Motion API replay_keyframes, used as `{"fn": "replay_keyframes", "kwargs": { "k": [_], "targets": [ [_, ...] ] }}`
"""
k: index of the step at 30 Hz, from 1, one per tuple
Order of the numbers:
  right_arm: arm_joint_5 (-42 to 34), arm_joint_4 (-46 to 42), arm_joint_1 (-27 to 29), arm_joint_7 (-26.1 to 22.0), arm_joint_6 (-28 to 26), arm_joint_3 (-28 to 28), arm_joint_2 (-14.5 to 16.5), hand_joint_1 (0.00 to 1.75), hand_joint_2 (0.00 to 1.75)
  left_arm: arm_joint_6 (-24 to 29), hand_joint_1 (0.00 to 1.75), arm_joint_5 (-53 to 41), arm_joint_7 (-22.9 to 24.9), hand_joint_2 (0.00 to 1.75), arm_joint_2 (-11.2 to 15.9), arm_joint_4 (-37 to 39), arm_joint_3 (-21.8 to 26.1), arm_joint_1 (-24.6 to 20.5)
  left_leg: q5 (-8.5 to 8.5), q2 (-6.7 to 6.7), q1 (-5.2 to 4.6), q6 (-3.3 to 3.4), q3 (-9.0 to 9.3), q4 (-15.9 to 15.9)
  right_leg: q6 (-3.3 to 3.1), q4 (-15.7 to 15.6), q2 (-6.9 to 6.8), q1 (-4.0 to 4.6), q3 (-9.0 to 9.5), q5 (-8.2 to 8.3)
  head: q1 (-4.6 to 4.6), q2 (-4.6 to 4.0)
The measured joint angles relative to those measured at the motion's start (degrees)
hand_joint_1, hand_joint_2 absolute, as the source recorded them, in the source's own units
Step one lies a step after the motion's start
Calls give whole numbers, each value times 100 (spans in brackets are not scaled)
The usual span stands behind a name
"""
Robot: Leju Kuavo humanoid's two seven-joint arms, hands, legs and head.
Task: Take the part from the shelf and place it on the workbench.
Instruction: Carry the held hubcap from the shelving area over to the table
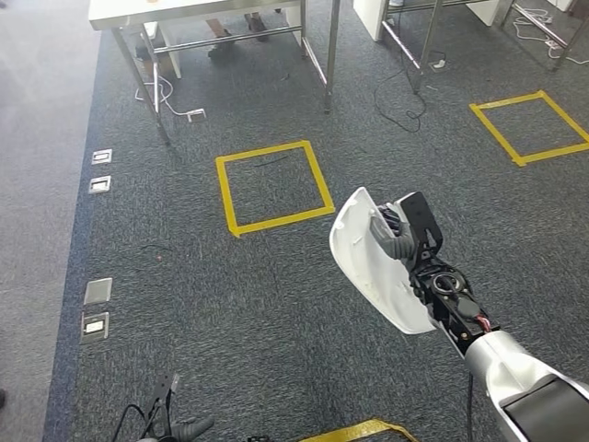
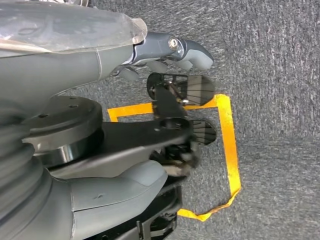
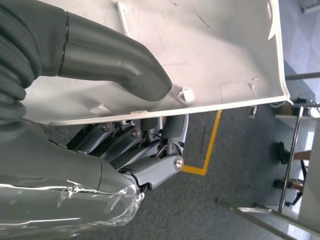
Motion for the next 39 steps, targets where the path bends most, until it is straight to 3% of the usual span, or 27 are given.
{"fn": "replay_keyframes", "kwargs": {
  "k": [1, 2, 4, 5, 6, 10, 11, 13, 14, 15, 16, 17, 19, 21, 24, 26, 29, 30, 31, 32, 34, 35, 37, 39],
  "targets": [
    [1, 1, 13, 0, 3, 0, 0, 175, 175, 0, 0, 4, 0, 175, 0, 1, 0, 6, 174, 6, 19, -17, -31, -91, 17, 5, 3, -12, 46, -41, -1, 0],
    [1, 1, 19, -1, 6, -1, 0, 175, 175, 0, 0, 9, -1, 175, 2, 1, 0, 8, 440, 12, 34, -30, 55, -408, 40, 11, 5, -25, 103, -89, -1, 0],
    [2, 1, 12, -8, 9, -5, 0, 175, 175, 0, 0, 20, -2, 175, 2, 1, 0, 6, 919, 33, 46, -39, 390, -1269, 108, 23, 6, -33, 196, -190, -1, 0],
    [2, 2, 3, -12, 9, -9, 0, 175, 175, 0, 0, 24, -3, 175, 1, 1, 0, 2, 1008, 38, 42, -19, 513, -1550, 146, 28, 8, -23, 219, -231, 2, 0],
    [2, 2, -4, -15, 9, -13, 0, 175, 175, 0, 0, 27, -3, 175, -2, 2, 0, -2, 1008, 40, 34, 11, 577, -1690, 182, 28, 9, -11, 229, -263, 5, 0],
    [2, 2, -20, -20, 11, -18, -2, 175, 175, 2, 0, 29, -7, 175, -3, 2, 0, -11, 872, 31, 21, 197, 650, -1712, 301, 142, -7, -26, 228, -412, 16, 0],
    [2, 1, -26, -22, 11, -18, -3, 175, 175, 2, 0, 29, -9, 175, -2, 2, 0, -16, 850, 32, 24, 238, 688, -1723, 318, 388, -14, -30, 117, -528, 16, 0],
    [2, 7, -26, -23, 11, -18, -6, 175, 175, 2, 0, 26, -14, 175, -8, 2, 0, -22, 794, 27, 5, 304, 753, -1728, 324, 1239, -23, -30, -338, -845, 16, 0],
    [2, 15, -14, -22, 11, -18, -9, 175, 175, 2, 0, 21, -15, 175, -14, 2, 0, -19, 765, 17, -10, 322, 783, -1726, 322, 1644, -23, -26, -591, -950, 16, 0],
    [2, 23, 2, -21, 10, -19, -11, 175, 175, 2, 0, 13, -17, 175, -19, 2, 0, -13, 733, 4, -23, 331, 819, -1723, 311, 1885, -22, -17, -778, -950, 16, 0],
    [2, 30, 14, -20, 9, -19, -14, 175, 175, 2, 0, 4, -17, 175, -21, 2, 0, -6, 698, -9, -35, 334, 861, -1719, 290, 1873, -22, -5, -851, -820, 16, 0],
    [2, 33, 20, -20, 9, -19, -15, 175, 175, 2, 0, -4, -16, 175, -21, 2, 0, -3, 661, -20, -48, 333, 915, -1715, 256, 1625, -22, 12, -810, -580, 16, 0],
    [2, 33, 19, -23, 9, -22, -20, 175, 175, 1, 0, -16, -9, 175, -31, 2, 0, -9, 580, -28, -78, 321, 1024, -1713, 161, 778, -22, 64, -517, -37, 15, 0],
    [2, 33, 20, -24, 8, -26, -27, 175, 175, 0, 0, -22, -1, 175, -46, 2, 0, -22, 525, -35, -96, 290, 1067, -1709, 93, 223, -19, 112, -292, 168, 19, 0],
    [2, 26, 26, -21, 8, -27, -31, 175, 175, 0, 0, -23, 11, 175, -45, 2, 0, -34, 480, -30, -95, 214, 1077, -1718, 53, 91, -6, 101, -210, 123, 24, 0],
    [2, 16, 17, -25, 9, -28, -32, 175, 175, 0, 0, -23, 15, 175, -40, 2, 0, -53, 327, -13, -92, 149, 965, -1447, 16, 27, -6, 55, -133, 112, 20, 0],
    [2, 14, 25, -25, 2, -31, -35, 175, 175, 0, 0, -23, 15, 175, -37, 2, 0, -57, -86, 4, -30, 59, 324, -324, -19, 10, -12, 39, -74, 62, 15, 0],
    [3, 14, 41, -23, 3, -29, -35, 175, 175, 0, 0, -23, 15, 175, -35, 2, 0, -50, -109, 7, -9, 35, 132, -65, -15, 14, -7, 35, -55, 36, 14, 0],
    [3, 15, 57, -23, 7, -27, -35, 175, 175, 0, 0, -23, 15, 175, -34, 2, 0, -45, -14, 9, 10, 14, 39, -14, -4, 18, -2, 27, -26, 5, 13, 0],
    [3, 15, 70, -22, 9, -26, -35, 175, 175, 0, 0, -23, 15, 175, -33, 2, -1, -44, 190, 11, 25, 0, 67, -203, 14, 24, 3, 16, 13, -31, 13, 0],
    [4, 16, 72, -20, 8, -27, -35, 175, 175, 0, 0, -23, 15, 175, -29, 2, -1, -49, 694, 22, 47, -18, 372, -1001, 69, 45, 8, -14, 114, -119, 12, 0],
    [4, 17, 62, -19, 3, -28, -35, 175, 175, 0, 0, -21, 15, 175, -29, 2, -1, -53, 841, 26, 45, -19, 522, -1337, 102, 45, 6, -27, 149, -159, 13, 0],
    [4, 20, 32, -18, -5, -31, -36, 175, 175, 0, 0, -14, 16, 175, -34, 2, -1, -65, 875, 19, 17, 28, 662, -1647, 176, 50, 3, -25, 168, -216, 14, 0],
    [4, 24, 13, -18, -5, -32, -37, 175, 175, 0, 0, -1, 16, 175, -33, 2, -2, -67, 813, 7, -11, 130, 666, -1654, 245, 37, 4, -11, 172, -247, 15, 0]
  ]
}}
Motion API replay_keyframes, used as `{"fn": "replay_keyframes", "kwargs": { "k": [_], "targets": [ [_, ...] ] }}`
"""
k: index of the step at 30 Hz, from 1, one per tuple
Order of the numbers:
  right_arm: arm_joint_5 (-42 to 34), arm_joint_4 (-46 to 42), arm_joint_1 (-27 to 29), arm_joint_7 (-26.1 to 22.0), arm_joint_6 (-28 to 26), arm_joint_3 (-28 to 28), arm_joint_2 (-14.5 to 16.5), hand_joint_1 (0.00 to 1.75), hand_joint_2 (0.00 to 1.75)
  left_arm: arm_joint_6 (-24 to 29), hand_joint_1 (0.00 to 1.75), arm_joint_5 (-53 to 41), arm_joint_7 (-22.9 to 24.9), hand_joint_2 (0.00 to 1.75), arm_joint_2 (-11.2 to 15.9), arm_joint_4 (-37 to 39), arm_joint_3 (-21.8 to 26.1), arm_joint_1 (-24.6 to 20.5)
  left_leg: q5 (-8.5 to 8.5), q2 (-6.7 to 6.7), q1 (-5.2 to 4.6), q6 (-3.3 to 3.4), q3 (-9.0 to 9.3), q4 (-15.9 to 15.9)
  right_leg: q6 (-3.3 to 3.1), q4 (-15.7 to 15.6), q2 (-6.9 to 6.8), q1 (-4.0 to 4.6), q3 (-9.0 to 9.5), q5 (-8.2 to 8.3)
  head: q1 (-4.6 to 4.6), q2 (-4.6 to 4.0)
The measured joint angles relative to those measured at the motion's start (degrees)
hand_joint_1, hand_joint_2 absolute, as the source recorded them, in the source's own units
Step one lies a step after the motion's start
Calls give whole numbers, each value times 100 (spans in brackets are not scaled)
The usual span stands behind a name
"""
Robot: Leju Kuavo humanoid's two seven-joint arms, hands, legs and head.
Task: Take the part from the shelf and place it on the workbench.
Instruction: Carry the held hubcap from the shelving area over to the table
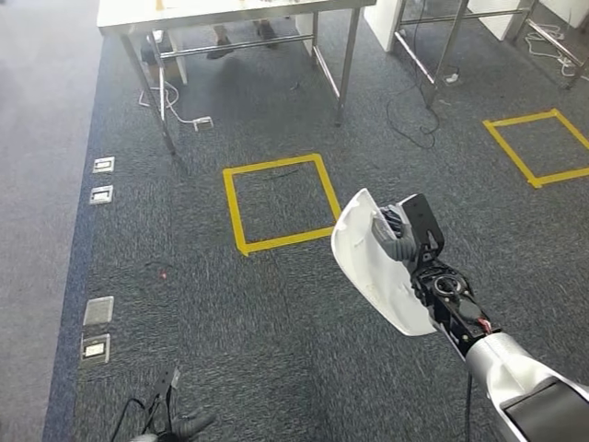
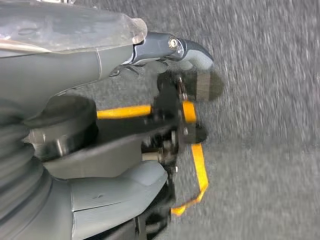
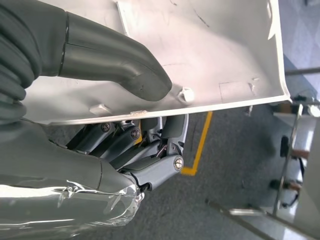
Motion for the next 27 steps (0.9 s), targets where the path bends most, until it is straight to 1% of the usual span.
{"fn": "replay_keyframes", "kwargs": {
  "k": [1, 2, 3, 4, 5, 6, 7, 8, 9, 10, 11, 12, 13, 14, 16, 17, 18, 19, 20, 21, 22, 23, 24, 25, 26, 27],
  "targets": [
    [0, 2, -3, -1, 2, 1, 1, 175, 175, 0, 0, 11, -3, 175, 5, 0, 0, 3, -22, -2, 6, 51, 13, 9, 29, 21, -7, -8, -9, -31, 1, 0],
    [0, 3, -9, -1, 7, 3, 3, 175, 175, 0, 0, 20, -8, 175, 10, 0, 0, 5, -42, -4, 14, 93, 40, 1, 53, 121, -17, -12, -53, -94, 1, 0],
    [0, 4, -22, 0, 11, 4, 6, 175, 175, -1, 0, 29, -14, 175, 13, 0, 0, 4, -58, -6, 22, 128, 71, -11, 71, 354, -27, -14, -169, -201, 3, 0],
    [0, 8, -39, 1, 11, 6, 8, 175, 175, 0, 0, 34, -20, 175, 13, 0, 0, 4, -77, -8, 23, 157, 103, -19, 81, 727, -36, -14, -372, -342, 3, 0],
    [0, 15, -57, 2, 9, 7, 10, 175, 175, 0, 0, 35, -22, 175, 12, 0, 0, 6, -101, -11, 11, 180, 129, -19, 84, 1161, -39, -4, -615, -476, 3, 0],
    [0, 27, -70, 3, 1, 7, 10, 175, 175, -1, 0, 36, -23, 175, 11, 0, 0, 12, -127, -14, -4, 196, 158, -18, 77, 1552, -38, 6, -861, -560, 3, 0],
    [0, 42, -75, 4, -8, 7, 10, 175, 175, 0, 0, 38, -22, 175, 10, 0, 0, 22, -159, -18, -24, 206, 198, -18, 57, 1771, -38, 20, -1040, -535, 2, 0],
    [0, 57, -76, 4, -19, 7, 10, 175, 175, -1, 0, 40, -21, 175, 10, 0, 0, 32, -195, -23, -43, 215, 249, -18, 22, 1757, -37, 42, -1110, -393, 2, 0],
    [0, 69, -81, 5, -31, 7, 10, 175, 175, -1, 0, 46, -20, 175, 10, 0, 0, 39, -235, -29, -68, 220, 312, -19, -34, 1500, -35, 72, -1063, -141, 3, 0],
    [0, 79, -97, 7, -44, 8, 10, 175, 175, 0, 0, 54, -19, 175, 5, 0, 0, 44, -278, -32, -88, 225, 375, -24, -110, 1087, -32, 113, -942, 151, 3, 0],
    [0, 89, -123, 7, -58, 8, 10, 175, 175, -1, 0, 65, -19, 175, -3, 0, 0, 45, -314, -34, -113, 224, 424, -31, -187, 715, -34, 150, -793, 356, -4, 0],
    [0, 98, -158, 9, -73, 8, 10, 175, 175, 0, 0, 78, -20, 175, -10, 0, 0, 44, -342, -35, -124, 216, 453, -36, -250, 402, -37, 183, -655, 482, -4, 0],
    [-1, 110, -199, 12, -87, 9, 11, 175, 175, -1, 0, 88, -21, 175, -16, 0, 0, 44, -358, -33, -127, 204, 459, -41, -291, 228, -42, 206, -566, 499, -7, 0],
    [-1, 123, -235, 15, -102, 9, 12, 175, 175, -1, 0, 98, -22, 175, -19, 0, 0, 45, -364, -29, -129, 186, 458, -52, -305, 174, -47, 214, -513, 456, -8, 0],
    [-2, 143, -286, 18, -126, 10, 19, 175, 175, 0, 0, 109, -26, 175, -13, 0, 0, 48, -390, -17, -130, 141, 481, -68, -301, 31, -47, 185, -413, 432, -3, 0],
    [-3, 150, -302, 17, -136, 11, 24, 175, 175, 0, 0, 113, -31, 175, -11, 0, 0, 47, -439, -9, -134, 109, 464, -3, -298, -33, -48, 156, -351, 435, -4, 0],
    [-8, 157, -322, 16, -150, 10, 29, 175, 175, 0, 0, 115, -35, 175, -8, 0, 0, 41, -536, -4, -132, 72, 374, 189, -295, -96, -51, 126, -288, 439, -5, 0],
    [-15, 168, -339, 16, -167, 10, 33, 175, 175, 0, 0, 111, -40, 175, -5, 0, 0, 38, -673, 1, -111, 34, 192, 520, -292, -129, -55, 110, -247, 437, -9, 0],
    [-25, 182, -353, 16, -184, 9, 33, 175, 175, 0, 0, 106, -42, 175, -6, 0, 0, 36, -825, 3, -84, -4, -69, 951, -295, -139, -57, 102, -229, 423, -14, 0],
    [-34, 197, -355, 17, -197, 9, 32, 175, 175, 0, 0, 99, -36, 175, -5, 0, 0, 44, -936, 5, -51, -37, -338, 1362, -291, -138, -55, 97, -217, 403, -15, 0],
    [-44, 214, -344, 17, -202, 9, 32, 175, 175, 0, 0, 91, -29, 175, -5, 0, 0, 56, -952, 6, -22, -64, -543, 1626, -281, -133, -51, 90, -198, 376, -18, 0],
    [-53, 229, -329, 18, -202, 10, 32, 175, 175, -1, 0, 85, -21, 175, -6, 0, 0, 68, -848, 8, 2, -90, -640, 1667, -265, -124, -44, 78, -172, 344, -19, 0],
    [-60, 243, -317, 18, -204, 9, 32, 175, 175, -1, 0, 79, -13, 175, -6, 0, 0, 74, -618, 11, 23, -112, -598, 1438, -241, -106, -37, 62, -135, 305, -19, 0],
    [-68, 253, -312, 18, -207, 8, 32, 175, 175, -1, 0, 73, -8, 175, -6, 0, 0, 74, -329, 16, 43, -134, -460, 1040, -213, -82, -31, 43, -96, 258, -19, 0],
    [-74, 260, -314, 17, -209, 4, 31, 175, 175, 0, 0, 68, -3, 175, -10, 0, 0, 69, -104, 20, 52, -153, -281, 607, -174, -50, -25, 36, -70, 203, -20, 0],
    [-79, 266, -324, 17, -211, 0, 30, 175, 175, 0, 0, 64, 1, 175, -13, 0, 0, 60, 47, 16, 56, -147, -132, 256, -133, -15, -21, 31, -60, 154, -23, 0]
  ]
}}
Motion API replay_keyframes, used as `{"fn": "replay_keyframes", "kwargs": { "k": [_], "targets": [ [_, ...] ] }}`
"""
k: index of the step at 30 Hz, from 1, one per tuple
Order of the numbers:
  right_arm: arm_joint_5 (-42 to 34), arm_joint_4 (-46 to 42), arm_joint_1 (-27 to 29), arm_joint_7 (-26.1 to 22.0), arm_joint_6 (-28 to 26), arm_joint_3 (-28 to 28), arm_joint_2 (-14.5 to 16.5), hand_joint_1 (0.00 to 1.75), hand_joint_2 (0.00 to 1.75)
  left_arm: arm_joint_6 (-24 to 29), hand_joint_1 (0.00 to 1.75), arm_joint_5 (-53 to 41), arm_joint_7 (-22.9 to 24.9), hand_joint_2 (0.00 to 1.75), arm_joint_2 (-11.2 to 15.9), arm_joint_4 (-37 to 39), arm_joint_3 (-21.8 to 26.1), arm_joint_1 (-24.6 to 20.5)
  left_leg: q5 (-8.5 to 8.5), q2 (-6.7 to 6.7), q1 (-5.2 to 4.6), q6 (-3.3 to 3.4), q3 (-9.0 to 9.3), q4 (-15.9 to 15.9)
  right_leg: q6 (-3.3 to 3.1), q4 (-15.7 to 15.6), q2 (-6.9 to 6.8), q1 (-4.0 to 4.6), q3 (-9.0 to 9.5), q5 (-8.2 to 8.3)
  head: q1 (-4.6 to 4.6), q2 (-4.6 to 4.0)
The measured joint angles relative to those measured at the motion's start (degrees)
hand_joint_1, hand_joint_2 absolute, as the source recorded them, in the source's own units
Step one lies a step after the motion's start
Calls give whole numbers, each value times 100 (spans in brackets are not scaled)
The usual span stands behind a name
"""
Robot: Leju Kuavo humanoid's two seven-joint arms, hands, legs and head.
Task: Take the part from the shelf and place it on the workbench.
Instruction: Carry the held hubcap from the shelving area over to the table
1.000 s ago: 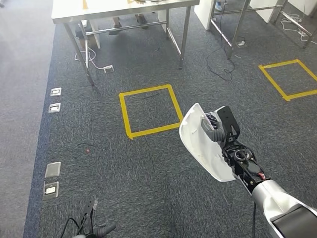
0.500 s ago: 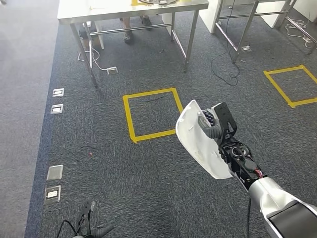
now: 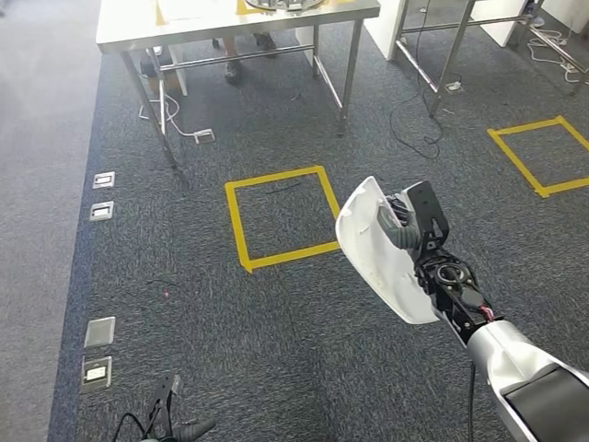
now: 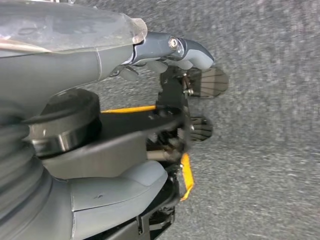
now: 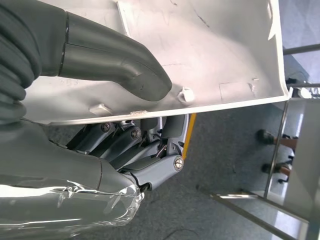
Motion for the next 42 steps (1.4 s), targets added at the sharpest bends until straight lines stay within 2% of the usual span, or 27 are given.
{"fn": "replay_keyframes", "kwargs": {
  "k": [2, 5, 6, 7, 9, 10, 11, 12, 13, 15, 16, 18, 21, 22, 24, 25, 26, 27, 28, 29, 31, 32, 36, 38, 40, 41, 42],
  "targets": [
    [-7, 14, -15, -1, 0, -10, -5, 175, 175, 0, 0, -4, 8, 175, -7, 0, -1, -10, 16, -13, -16, 60, 117, -250, 73, 30, 10, 11, -6, -59, 2, 0],
    [-12, 29, -17, -1, 14, -19, -16, 175, 175, 3, 0, -3, 12, 175, -3, 0, -2, -16, -34, -15, -16, 197, 157, -262, 163, 86, 8, -7, -7, -144, 10, 0],
    [-16, 32, -23, -3, 20, -22, -20, 175, 175, 4, 0, -3, 10, 175, -3, 0, -2, -24, -48, -14, -8, 235, 189, -275, 187, 272, 1, -12, -85, -245, 11, 0],
    [-21, 34, -30, -4, 23, -26, -25, 175, 175, 4, 0, -3, 9, 175, -5, 0, -2, -33, -63, -14, -2, 268, 222, -285, 204, 593, -6, -16, -239, -388, 11, 0],
    [-28, 53, -35, -7, 26, -31, -27, 175, 175, 4, 0, -3, 7, 175, -13, 0, -3, -41, -101, -21, -15, 309, 260, -285, 222, 1457, -11, -15, -713, -674, 10, 0],
    [-31, 69, -25, -6, 26, -33, -29, 175, 175, 4, 0, -2, 7, 175, -16, 0, -4, -36, -121, -27, -22, 317, 280, -284, 222, 1765, -11, -15, -923, -724, 10, 0],
    [-33, 86, -13, -6, 27, -33, -30, 175, 175, 4, 0, 0, 7, 175, -17, 0, -5, -29, -144, -35, -29, 319, 306, -282, 212, 1875, -11, -14, -1045, -673, 11, 0],
    [-33, 100, -5, -6, 27, -32, -30, 175, 175, 4, 0, 5, 6, 175, -16, 0, -6, -25, -171, -44, -37, 316, 340, -280, 193, 1744, -11, -11, -1052, -509, 11, 0],
    [-33, 110, -3, -6, 28, -32, -30, 175, 175, 4, 0, 11, 6, 175, -17, 0, -7, -22, -200, -51, -44, 309, 385, -280, 161, 1402, -11, -4, -947, -256, 11, 0],
    [-33, 119, -21, -7, 33, -31, -30, 175, 175, 4, 0, 26, 3, 175, -23, 0, -7, -24, -261, -61, -62, 281, 461, -281, 82, 544, -12, 34, -610, 202, 10, 0],
    [-33, 123, -33, -9, 39, -30, -29, 175, 175, 4, 0, 30, 2, 175, -26, 0, -7, -27, -285, -64, -68, 259, 477, -281, 55, 260, -11, 56, -485, 303, 9, 0],
    [-33, 137, -48, -13, 53, -28, -28, 175, 175, 5, 0, 37, -2, 175, -30, 0, -6, -31, -313, -69, -72, 209, 481, -288, 25, 91, -8, 91, -400, 283, 10, 0],
    [-50, 160, -55, -32, 91, -22, -13, 175, 175, 10, 0, 51, -4, 175, -27, 1, -6, -31, -421, -50, -72, 118, 440, -150, -28, 4, -9, 48, -302, 273, 12, 0],
    [-59, 165, -66, -39, 102, -20, -7, 175, 175, 11, 0, 55, -5, 175, -25, 1, -7, -34, -542, -38, -70, 89, 318, 102, -49, -24, -13, 29, -262, 269, 10, 0],
    [-73, 185, -88, -44, 120, -15, 1, 175, 175, 11, 0, 58, -7, 175, -25, 0, -7, -31, -856, -22, -55, 46, -140, 922, -87, -29, -18, 31, -232, 238, 6, 0],
    [-76, 197, -90, -43, 127, -10, 2, 175, 175, 11, 0, 60, -7, 175, -25, 0, -7, -23, -944, -19, -50, 30, -381, 1292, -95, -24, -16, 33, -220, 217, 5, 0],
    [-79, 210, -87, -43, 133, -3, 4, 175, 175, 11, 0, 60, -7, 175, -25, 0, -7, -16, -921, -17, -49, 22, -540, 1477, -98, -17, -12, 35, -201, 190, 5, 0],
    [-80, 225, -83, -44, 139, 4, 8, 175, 175, 11, 0, 60, -7, 175, -23, 1, -7, -11, -776, -16, -49, 21, -580, 1422, -94, -8, -7, 35, -173, 159, 4, 0],
    [-81, 237, -80, -46, 140, 9, 12, 175, 175, 10, 0, 60, -7, 175, -20, 1, -7, -10, -529, -13, -49, 29, -495, 1123, -84, 2, -2, 34, -134, 121, 4, 0],
    [-83, 249, -79, -48, 141, 11, 16, 175, 175, 8, 0, 59, -7, 175, -15, 1, -7, -10, -248, -6, -49, 45, -327, 676, -68, 11, 1, 35, -94, 78, 4, 0],
    [-91, 264, -86, -57, 141, 13, 21, 175, 175, 3, 0, 62, -8, 175, -7, 1, -7, -13, 70, 5, -59, 97, -18, -73, -20, 35, 7, 63, -46, -4, 8, 0],
    [-96, 269, -89, -61, 141, 13, 21, 175, 175, 1, 0, 66, -8, 175, -5, 1, -7, -12, 99, 5, -66, 128, 53, -241, 6, 40, 9, 74, -40, -33, 11, 0],
    [-108, 291, -99, -86, 148, 14, 31, 175, 175, 0, 0, 89, -13, 175, 2, 1, -7, -6, 10, -4, -58, 264, 143, -309, 116, 159, 3, 65, -54, -175, 21, 0],
    [-110, 298, -105, -99, 147, 15, 42, 175, 175, -1, 0, 93, -18, 175, 5, 1, -7, -12, -29, -2, -38, 321, 221, -333, 171, 756, -4, 44, -330, -445, 22, 0],
    [-116, 315, -91, -104, 145, 16, 51, 175, 175, -7, 0, 93, -20, 175, -2, 0, -7, -10, -79, -11, -37, 347, 271, -331, 207, 1599, -6, 35, -806, -720, 21, 0],
    [-120, 328, -74, -104, 142, 16, 51, 175, 175, -10, 0, 91, -20, 175, -5, 0, -7, -1, -107, -20, -37, 346, 300, -329, 215, 1833, -6, 32, -980, -731, 21, 0],
    [-123, 340, -59, -105, 140, 16, 51, 175, 175, -14, 0, 86, -20, 175, -7, 1, -7, 8, -138, -31, -36, 338, 337, -327, 215, 1834, -7, 30, -1048, -622, 21, 0]
  ]
}}
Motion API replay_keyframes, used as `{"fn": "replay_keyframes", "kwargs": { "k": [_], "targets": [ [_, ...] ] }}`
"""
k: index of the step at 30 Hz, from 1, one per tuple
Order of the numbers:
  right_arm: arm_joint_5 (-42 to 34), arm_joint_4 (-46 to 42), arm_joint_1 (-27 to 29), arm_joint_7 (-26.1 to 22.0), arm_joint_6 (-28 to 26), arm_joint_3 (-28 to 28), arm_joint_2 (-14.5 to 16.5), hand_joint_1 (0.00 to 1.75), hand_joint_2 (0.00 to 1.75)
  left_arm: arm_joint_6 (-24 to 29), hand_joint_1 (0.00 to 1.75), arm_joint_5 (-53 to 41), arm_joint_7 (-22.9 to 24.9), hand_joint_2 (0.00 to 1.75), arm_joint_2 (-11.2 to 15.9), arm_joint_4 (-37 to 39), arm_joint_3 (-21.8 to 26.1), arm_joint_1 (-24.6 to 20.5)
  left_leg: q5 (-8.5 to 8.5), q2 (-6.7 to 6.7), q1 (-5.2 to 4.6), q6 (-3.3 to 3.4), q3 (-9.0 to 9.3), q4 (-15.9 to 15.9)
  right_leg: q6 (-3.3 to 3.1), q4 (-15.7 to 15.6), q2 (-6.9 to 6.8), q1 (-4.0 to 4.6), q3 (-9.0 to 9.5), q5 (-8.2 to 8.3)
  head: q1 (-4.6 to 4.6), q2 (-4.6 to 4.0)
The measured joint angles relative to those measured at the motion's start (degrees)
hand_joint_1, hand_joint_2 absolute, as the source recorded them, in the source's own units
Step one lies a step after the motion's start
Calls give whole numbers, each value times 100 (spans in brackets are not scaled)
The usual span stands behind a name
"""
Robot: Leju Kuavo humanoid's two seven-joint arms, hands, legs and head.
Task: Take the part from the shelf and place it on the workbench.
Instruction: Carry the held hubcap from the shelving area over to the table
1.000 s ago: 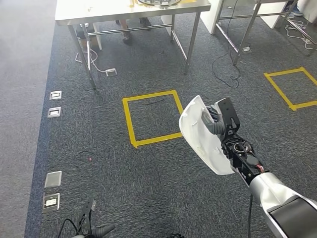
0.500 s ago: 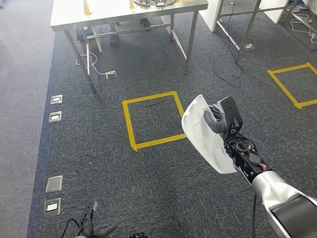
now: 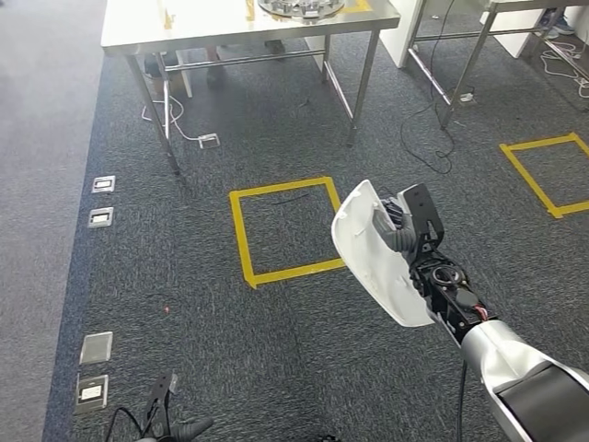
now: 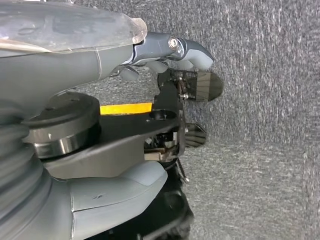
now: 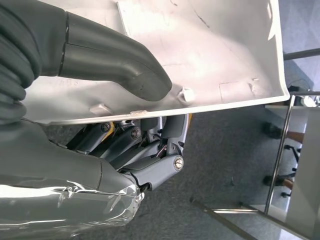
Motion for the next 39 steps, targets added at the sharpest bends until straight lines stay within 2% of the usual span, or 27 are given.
{"fn": "replay_keyframes", "kwargs": {
  "k": [1, 3, 4, 5, 8, 10, 11, 13, 14, 15, 16, 18, 19, 20, 21, 23, 25, 26, 28, 29, 30, 31, 33, 34, 35, 36, 39],
  "targets": [
    [-2, 9, 9, -2, -2, 0, 0, 175, 175, -2, 0, -5, 0, 175, -1, 0, 0, 6, -35, -9, 1, -12, 48, 3, -6, -237, -1, -1, 51, 220, 1, 0],
    [-3, 17, 13, -7, -2, 0, 0, 175, 175, -6, 0, -14, 0, 175, -6, 0, 0, 2, -114, -17, -8, -52, 150, 10, -33, -1085, -3, 6, 376, 738, -1, 0],
    [-4, 21, 11, -8, -2, 0, 0, 175, 175, -10, 0, -16, 0, 175, -9, -1, 0, -6, -147, -19, -17, -77, 179, 17, -56, -1439, -2, 18, 529, 875, 0, 0],
    [-4, 24, 14, -7, -2, 0, 0, 175, 175, -19, 0, -16, 0, 175, -13, -1, 0, -14, -171, -21, -26, -101, 192, 19, -82, -1651, -1, 30, 626, 926, -1, 0],
    [-4, 31, 41, -3, 3, 2, 5, 175, 175, -43, 0, -4, -1, 175, -14, -1, 0, -21, -222, -16, -28, -174, 202, 10, -175, -1758, 4, 38, 702, 866, 1, 0],
    [-4, 32, 33, -4, 4, 2, 17, 175, 175, -52, 0, 3, -6, 175, -12, -1, 0, -26, -364, 3, -27, -235, 110, 244, -237, -1791, 6, 17, 763, 846, -1, 0],
    [-4, 33, 23, -3, 3, 2, 23, 175, 175, -64, 0, 2, -9, 175, -11, -1, 0, -28, -509, 13, -22, -260, -53, 564, -266, -1804, 5, 9, 791, 832, -2, 0],
    [-4, 40, 25, 5, 3, 5, 25, 175, 175, -90, 0, -4, -13, 175, -18, -1, -1, -21, -814, 21, -16, -284, -558, 1442, -308, -1805, 7, 17, 821, 791, -3, 0],
    [-4, 44, 44, 11, 6, 9, 26, 175, 175, -98, 0, -11, -11, 175, -22, -1, -2, -11, -866, 21, -15, -285, -782, 1768, -319, -1804, 11, 22, 842, 767, -3, 0],
    [-4, 49, 67, 17, 7, 14, 26, 175, 175, -101, 0, -21, -8, 175, -28, -1, -3, -1, -793, 21, -16, -278, -902, 1872, -321, -1802, 17, 26, 873, 739, -4, 0],
    [-4, 54, 85, 22, 6, 17, 26, 175, 175, -103, 0, -34, -2, 175, -33, -1, -7, 5, -596, 21, -17, -263, -894, 1717, -317, -1801, 24, 28, 914, 707, -4, 0],
    [-4, 57, 96, 29, 5, 22, 26, 175, 175, -104, 0, -61, 11, 175, -39, 0, -25, 7, -43, 23, -25, -206, -598, 878, -293, -1799, 32, 32, 1012, 626, -4, 0],
    [-4, 57, 90, 34, 4, 24, 26, 175, 175, -104, 0, -70, 16, 175, -41, 0, -39, 1, 135, 23, -36, -177, -421, 458, -271, -1790, 36, 46, 1046, 583, -4, 0],
    [-4, 57, 84, 39, 4, 26, 26, 175, 175, -102, 0, -76, 19, 175, -42, 0, -57, -7, 217, 22, -48, -155, -300, 181, -247, -1788, 39, 53, 1064, 548, -4, 0],
    [-4, 57, 80, 47, 4, 28, 26, 175, 175, -99, 0, -79, 19, 175, -42, 0, -72, -15, 209, 21, -59, -135, -242, 57, -220, -1786, 41, 60, 1065, 520, -3, 0],
    [-4, 55, 78, 61, 5, 39, 27, 175, 175, -92, 0, -73, 16, 175, -43, -1, -90, -30, 153, 16, -57, -104, -203, 18, -165, -1791, 44, 56, 1074, 478, -2, 0],
    [-4, 51, 68, 63, 6, 49, 31, 175, 175, -78, 0, -52, 8, 175, -37, 1, -93, -46, 126, 17, -31, -58, -137, -25, -102, -1597, 32, 44, 1010, 354, 0, 0],
    [-4, 49, 60, 63, 7, 54, 34, 175, 175, -69, 0, -39, 4, 175, -36, 1, -94, -60, 110, 19, -16, -36, -98, -41, -72, -1314, 25, 33, 879, 224, 0, 0],
    [-4, 52, 63, 67, 9, 68, 43, 175, 175, -60, 0, -21, 3, 175, -40, 1, -96, -80, 61, 14, -11, -4, -47, -43, -22, -457, 14, 10, 422, -86, -1, 0],
    [-4, 54, 77, 69, 9, 77, 45, 175, 175, -60, 0, -18, 7, 175, -48, 1, -97, -79, 33, 5, -8, -3, -17, -41, -4, -106, 12, -2, 197, -161, -1, 0],
    [-4, 56, 94, 70, 9, 85, 47, 175, 175, -60, 0, -17, 11, 175, -55, 1, -99, -68, 0, -6, -5, -9, 22, -38, 7, 46, 11, -12, 59, -121, -1, 0],
    [-4, 57, 107, 71, 10, 92, 49, 175, 175, -60, 0, -17, 15, 175, -60, 2, -100, -56, -37, -18, 0, -20, 71, -33, 11, -50, 9, -22, 38, 44, 0, 0],
    [-4, 57, 111, 70, 11, 108, 54, 175, 175, -60, 0, -17, 26, 175, -69, 2, -101, -42, -126, -31, 7, -59, 187, -25, 7, -830, -3, -38, 287, 605, 1, 0],
    [-4, 57, 106, 69, 14, 116, 57, 175, 175, -60, 0, -17, 31, 175, -74, 1, -101, -43, -169, -36, 0, -87, 225, -13, -4, -1235, -6, -30, 448, 808, 1, 0],
    [-4, 58, 100, 70, 15, 126, 63, 175, 175, -60, 0, -17, 38, 175, -79, 1, -103, -46, -201, -39, -8, -115, 240, -2, -32, -1532, -10, -18, 573, 911, -1, 0],
    [-4, 58, 100, 71, 17, 134, 71, 175, 175, -58, 0, -16, 45, 175, -82, 1, -104, -47, -222, -42, -15, -144, 239, 3, -64, -1677, -10, -4, 634, 917, 0, 0],
    [-4, 55, 109, 70, 18, 149, 105, 175, 175, -40, 0, -11, 58, 175, -89, 2, -110, -42, -278, -30, -16, -225, 234, 32, -176, -1733, -2, -4, 690, 835, 0, 0]
  ]
}}
